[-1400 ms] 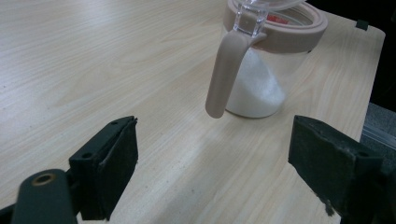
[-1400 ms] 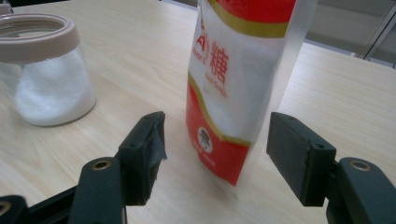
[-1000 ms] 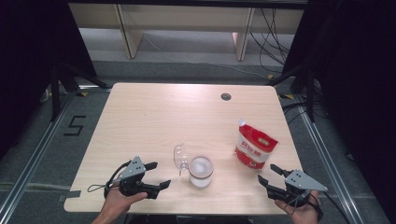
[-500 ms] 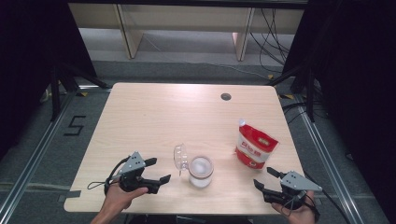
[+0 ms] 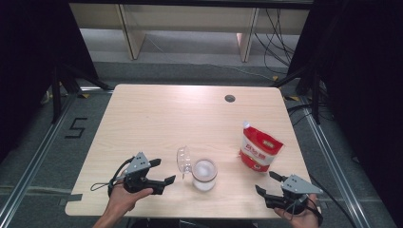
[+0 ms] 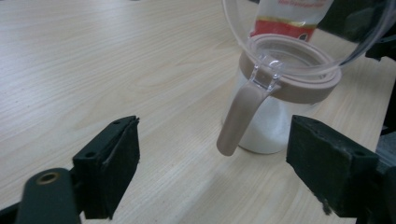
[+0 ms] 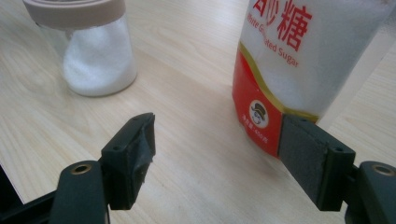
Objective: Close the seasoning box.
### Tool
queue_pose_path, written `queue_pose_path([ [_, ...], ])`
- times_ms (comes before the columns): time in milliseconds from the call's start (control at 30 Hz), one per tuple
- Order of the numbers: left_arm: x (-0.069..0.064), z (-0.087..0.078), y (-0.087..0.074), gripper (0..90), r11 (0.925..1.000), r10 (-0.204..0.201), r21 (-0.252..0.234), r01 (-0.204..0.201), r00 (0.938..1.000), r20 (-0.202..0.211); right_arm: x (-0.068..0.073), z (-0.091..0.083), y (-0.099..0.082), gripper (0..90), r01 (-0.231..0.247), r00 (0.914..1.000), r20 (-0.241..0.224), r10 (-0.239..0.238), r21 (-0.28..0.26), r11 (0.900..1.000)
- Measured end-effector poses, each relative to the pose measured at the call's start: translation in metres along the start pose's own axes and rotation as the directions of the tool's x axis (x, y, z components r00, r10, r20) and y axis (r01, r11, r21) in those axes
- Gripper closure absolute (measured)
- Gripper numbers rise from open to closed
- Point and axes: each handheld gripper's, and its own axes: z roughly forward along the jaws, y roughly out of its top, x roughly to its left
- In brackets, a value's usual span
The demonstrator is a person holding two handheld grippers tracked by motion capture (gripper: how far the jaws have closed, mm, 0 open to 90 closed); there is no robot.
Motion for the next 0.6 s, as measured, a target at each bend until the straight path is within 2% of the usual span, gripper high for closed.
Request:
queue_pose_path([
  [33, 0.0, 0.0, 0.001, 17.9, 0.9999, -0.01, 0.01, 0.01, 0.9999, -0.004, 0.002, -0.001, 0.0, 28.7, -0.034, 0.9994, 0.003, 0.034, 0.014, 0.9993],
  [67, 0.0, 0.0, 0.001, 18.0, 0.9999, -0.01, 0.01, 0.01, 0.9999, -0.004, 0.002, -0.001, 0.0, 28.7, -0.034, 0.9994, 0.003, 0.034, 0.014, 0.9993],
  [100, 0.0, 0.001, 0.001, 18.0, 0.9997, -0.016, 0.015, 0.016, 0.9998, -0.01, 0.0, 0.001, -0.001, 28.7, -0.01, 0.9999, -0.004, 0.01, -0.004, 0.9999],
  [133, 0.001, 0.001, 0.002, 19.9, 0.9996, -0.02, 0.02, 0.02, 0.9998, -0.006, -0.001, 0.002, -0.001, 28.8, 0.003, 0.9999, -0.013, -0.003, 0.003, 1.0],
  [233, 0.0, 0.001, 0.003, 21.7, 0.9988, -0.046, 0.015, 0.046, 0.9989, -0.012, -0.002, 0.002, -0.001, 28.8, 0.015, 0.9999, -0.002, -0.015, -0.005, 0.9999],
  [267, 0.001, 0.0, 0.004, 24.9, 0.9989, -0.046, 0.006, 0.046, 0.9988, -0.016, -0.001, 0.003, -0.001, 28.8, 0.008, 0.9999, -0.014, -0.008, 0.002, 1.0],
  [300, 0.0, 0.0, 0.004, 29.7, 0.9991, -0.043, 0.002, 0.043, 0.9987, -0.028, -0.002, 0.003, -0.001, 28.8, 0.03, 0.9995, -0.001, -0.03, -0.009, 0.9995],
  [367, 0.001, 0.0, 0.006, 38.6, 0.9995, -0.029, -0.011, 0.029, 0.9994, -0.019, -0.002, 0.003, -0.001, 28.8, 0.024, 0.9997, -0.001, -0.024, -0.002, 0.9997],
  [400, -0.001, -0.001, 0.006, 49.0, 0.9996, -0.024, -0.018, 0.023, 0.9994, -0.026, 0.0, 0.003, -0.001, 29.0, 0.009, 0.9997, -0.023, -0.009, 0.016, 0.9998],
  [433, -0.002, 0.0, 0.007, 54.0, 0.9991, -0.021, -0.037, 0.02, 0.9997, -0.009, -0.002, 0.004, -0.001, 29.0, 0.04, 0.9991, -0.011, -0.04, 0.005, 0.9992],
  [500, -0.004, -0.001, 0.007, 63.7, 0.999, -0.011, -0.043, 0.01, 0.9999, -0.01, -0.001, 0.004, -0.001, 29.0, 0.024, 0.9995, -0.019, -0.024, 0.014, 0.9996],
  [533, -0.008, -0.001, 0.007, 70.1, 0.9982, 0.021, -0.056, -0.022, 0.9997, -0.011, 0.0, 0.004, -0.001, 29.3, 0.028, 0.9996, -0.008, -0.028, 0.004, 0.9996],
  [600, -0.009, -0.001, 0.007, 78.3, 0.9972, 0.031, -0.067, -0.032, 0.9995, -0.007, 0.001, 0.004, 0.0, 29.5, 0.04, 0.9992, -0.008, -0.04, 0.016, 0.9991],
])
